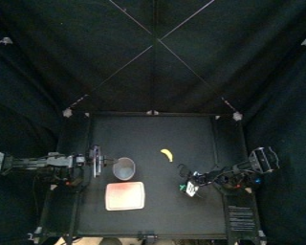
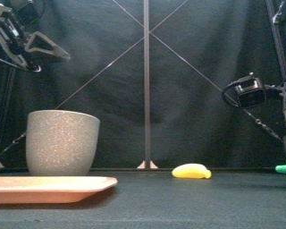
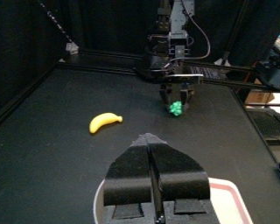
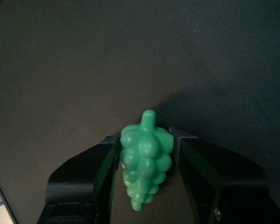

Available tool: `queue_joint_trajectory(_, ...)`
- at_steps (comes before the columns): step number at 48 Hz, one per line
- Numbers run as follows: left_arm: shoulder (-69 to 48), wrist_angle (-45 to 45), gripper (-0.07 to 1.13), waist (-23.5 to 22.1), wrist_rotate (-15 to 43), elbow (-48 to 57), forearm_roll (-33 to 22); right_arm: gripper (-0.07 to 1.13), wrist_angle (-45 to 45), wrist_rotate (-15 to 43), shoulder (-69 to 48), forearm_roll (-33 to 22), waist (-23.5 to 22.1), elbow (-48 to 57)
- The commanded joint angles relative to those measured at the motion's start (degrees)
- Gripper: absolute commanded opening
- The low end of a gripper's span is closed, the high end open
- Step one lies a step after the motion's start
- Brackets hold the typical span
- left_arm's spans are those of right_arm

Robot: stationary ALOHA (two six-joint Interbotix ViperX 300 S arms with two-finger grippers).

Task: Pick the green grapes then place it in the grey bowl
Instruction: Place green grapes in the grey bowl

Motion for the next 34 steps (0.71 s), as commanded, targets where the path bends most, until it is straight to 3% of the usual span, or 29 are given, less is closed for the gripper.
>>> queue_joint_trajectory(1,0.2,-0.5,0.15,0.2,0.2,-0.7,-0.1,0.66,-0.4,0.1,-0.2,0.3,0.2,-1.3)
queue_joint_trajectory(10,0.1,-0.8,0.15,0.5,0.3,-0.6,-0.2,0.64,-0.4,-1.0,-0.6,-2.6,-0.8,-7.4)
queue_joint_trajectory(23,0.1,-1.8,0.15,1.4,0.3,-0.6,-0.2,0.64,-1.8,-0.8,1.0,-17.9,-8.4,-20.7)
queue_joint_trajectory(34,0.1,-3.5,0.15,1.6,0.2,-0.3,-0.2,0.64,-12.4,-0.5,8.3,-28.0,-14.6,-30.2)
